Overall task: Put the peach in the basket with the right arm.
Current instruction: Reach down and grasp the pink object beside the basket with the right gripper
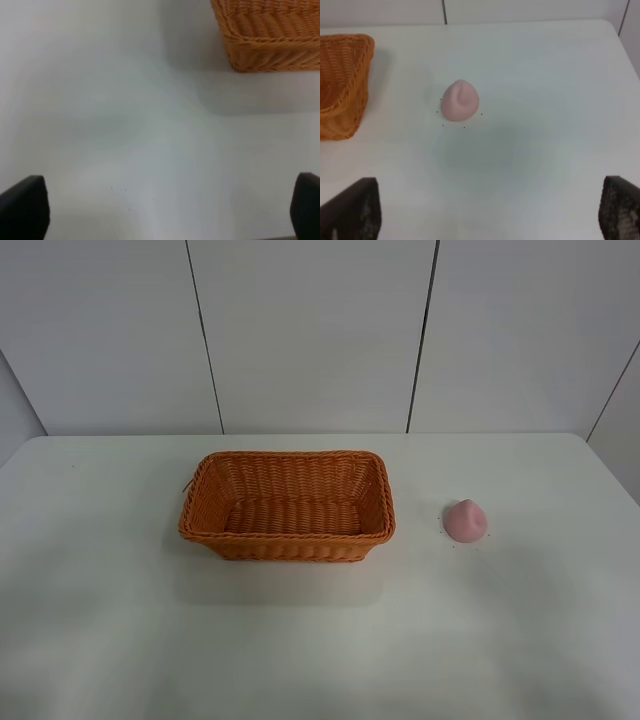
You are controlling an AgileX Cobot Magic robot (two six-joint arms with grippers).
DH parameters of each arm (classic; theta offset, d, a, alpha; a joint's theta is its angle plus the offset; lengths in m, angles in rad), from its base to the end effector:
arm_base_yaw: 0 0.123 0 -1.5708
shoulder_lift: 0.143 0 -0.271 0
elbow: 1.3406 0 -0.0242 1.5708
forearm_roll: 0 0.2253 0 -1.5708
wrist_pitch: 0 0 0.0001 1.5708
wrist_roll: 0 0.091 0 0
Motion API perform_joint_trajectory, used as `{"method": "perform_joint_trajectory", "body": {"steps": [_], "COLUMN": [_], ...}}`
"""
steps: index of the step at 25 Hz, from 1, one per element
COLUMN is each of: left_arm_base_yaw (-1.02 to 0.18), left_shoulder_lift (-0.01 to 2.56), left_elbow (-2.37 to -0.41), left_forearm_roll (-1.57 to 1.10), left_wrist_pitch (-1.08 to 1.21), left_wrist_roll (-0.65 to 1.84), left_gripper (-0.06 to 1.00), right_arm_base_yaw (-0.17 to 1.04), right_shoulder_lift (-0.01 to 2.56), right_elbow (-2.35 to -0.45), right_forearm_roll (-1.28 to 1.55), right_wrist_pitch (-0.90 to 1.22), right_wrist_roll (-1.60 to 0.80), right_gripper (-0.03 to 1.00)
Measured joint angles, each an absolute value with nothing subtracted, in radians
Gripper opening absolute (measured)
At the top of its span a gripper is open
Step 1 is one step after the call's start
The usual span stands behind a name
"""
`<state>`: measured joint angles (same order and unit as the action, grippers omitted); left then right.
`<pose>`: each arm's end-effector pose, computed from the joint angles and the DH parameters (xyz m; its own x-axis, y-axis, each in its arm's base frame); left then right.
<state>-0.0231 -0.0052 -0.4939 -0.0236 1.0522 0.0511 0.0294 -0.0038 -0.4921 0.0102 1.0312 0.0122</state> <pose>-0.0129 -0.0016 0.2641 -0.4470 0.0497 -0.8931 0.0591 0.9979 0.0260 -0.0117 0.0005 0.2653 -0.4336 0.0047 -0.9011 -0.0297 0.9994 0.0195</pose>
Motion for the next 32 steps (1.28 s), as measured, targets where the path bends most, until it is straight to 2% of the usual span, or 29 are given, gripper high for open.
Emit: {"method": "perform_joint_trajectory", "body": {"steps": [14, 24, 25, 32], "left_arm_base_yaw": [-0.023, -0.023, -0.023, -0.023], "left_shoulder_lift": [-0.005, -0.005, -0.005, -0.005], "left_elbow": [-0.494, -0.494, -0.494, -0.494], "left_forearm_roll": [-0.024, -0.024, -0.024, -0.024], "left_wrist_pitch": [1.052, 1.052, 1.052, 1.052], "left_wrist_roll": [0.051, 0.051, 0.051, 0.051], "left_gripper": [0.99, 0.99, 0.99, 0.99], "right_arm_base_yaw": [0.029, 0.029, 0.029, 0.029], "right_shoulder_lift": [0.043, 0.698, 0.698, 1.256], "right_elbow": [-0.511, -0.794, -0.794, -1.014], "right_forearm_roll": [0.010, 0.016, 0.016, 0.017], "right_wrist_pitch": [1.031, 1.026, 1.026, 1.020], "right_wrist_roll": [0.013, 0.013, 0.013, 0.011], "right_gripper": [0.67, 0.67, 0.67, 0.67]}}
